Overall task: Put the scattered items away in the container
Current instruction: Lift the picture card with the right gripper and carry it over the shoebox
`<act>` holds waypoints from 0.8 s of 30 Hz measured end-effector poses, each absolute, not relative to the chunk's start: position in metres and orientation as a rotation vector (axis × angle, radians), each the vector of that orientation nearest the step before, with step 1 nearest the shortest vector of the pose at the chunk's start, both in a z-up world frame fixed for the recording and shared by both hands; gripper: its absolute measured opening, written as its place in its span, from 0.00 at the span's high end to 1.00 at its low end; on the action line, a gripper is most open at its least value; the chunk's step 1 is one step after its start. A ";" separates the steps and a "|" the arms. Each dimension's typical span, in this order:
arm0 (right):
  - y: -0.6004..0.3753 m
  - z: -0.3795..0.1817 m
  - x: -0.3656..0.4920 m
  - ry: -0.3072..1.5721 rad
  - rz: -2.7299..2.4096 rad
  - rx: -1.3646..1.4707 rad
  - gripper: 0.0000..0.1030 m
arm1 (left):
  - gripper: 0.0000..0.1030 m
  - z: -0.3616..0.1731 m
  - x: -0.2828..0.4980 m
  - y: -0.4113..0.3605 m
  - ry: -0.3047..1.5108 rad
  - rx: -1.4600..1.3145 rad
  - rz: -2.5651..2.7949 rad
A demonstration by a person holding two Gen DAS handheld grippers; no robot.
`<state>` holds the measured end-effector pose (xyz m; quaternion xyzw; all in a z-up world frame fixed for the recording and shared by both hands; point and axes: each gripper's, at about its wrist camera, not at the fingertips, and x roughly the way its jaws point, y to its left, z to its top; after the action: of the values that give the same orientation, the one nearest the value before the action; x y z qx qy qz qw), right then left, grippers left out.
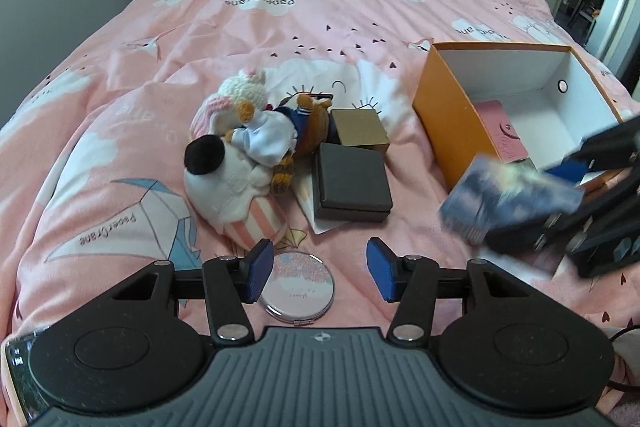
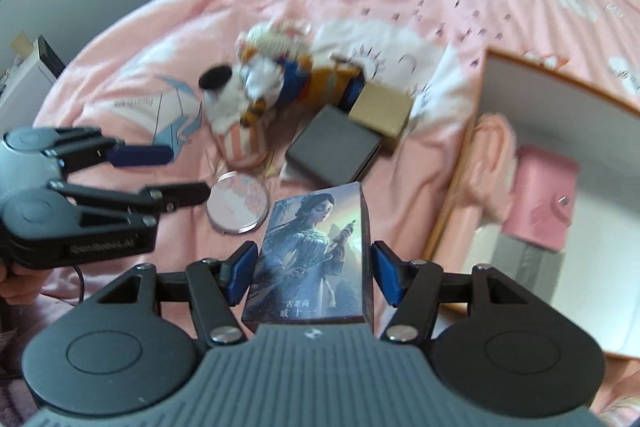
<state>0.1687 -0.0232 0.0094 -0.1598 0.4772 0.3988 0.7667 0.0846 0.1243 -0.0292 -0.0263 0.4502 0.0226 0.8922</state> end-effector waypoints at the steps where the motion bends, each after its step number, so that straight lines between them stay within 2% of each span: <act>1: -0.026 0.014 0.171 1.021 0.857 -0.345 0.38 | 0.41 -0.029 0.086 0.123 0.934 -0.047 0.045; 10: -0.063 0.035 0.210 0.943 0.690 -0.355 0.38 | 0.41 -0.030 0.099 0.113 0.927 -0.021 0.006; 24: -0.092 -0.017 0.257 1.067 0.593 -0.358 0.38 | 0.41 -0.051 0.149 0.125 0.973 -0.145 -0.085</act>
<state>0.2566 -0.0923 -0.0168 -0.1671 0.4981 0.2770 0.8045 0.1486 0.1253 -0.0509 -0.0698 0.4669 -0.0408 0.8806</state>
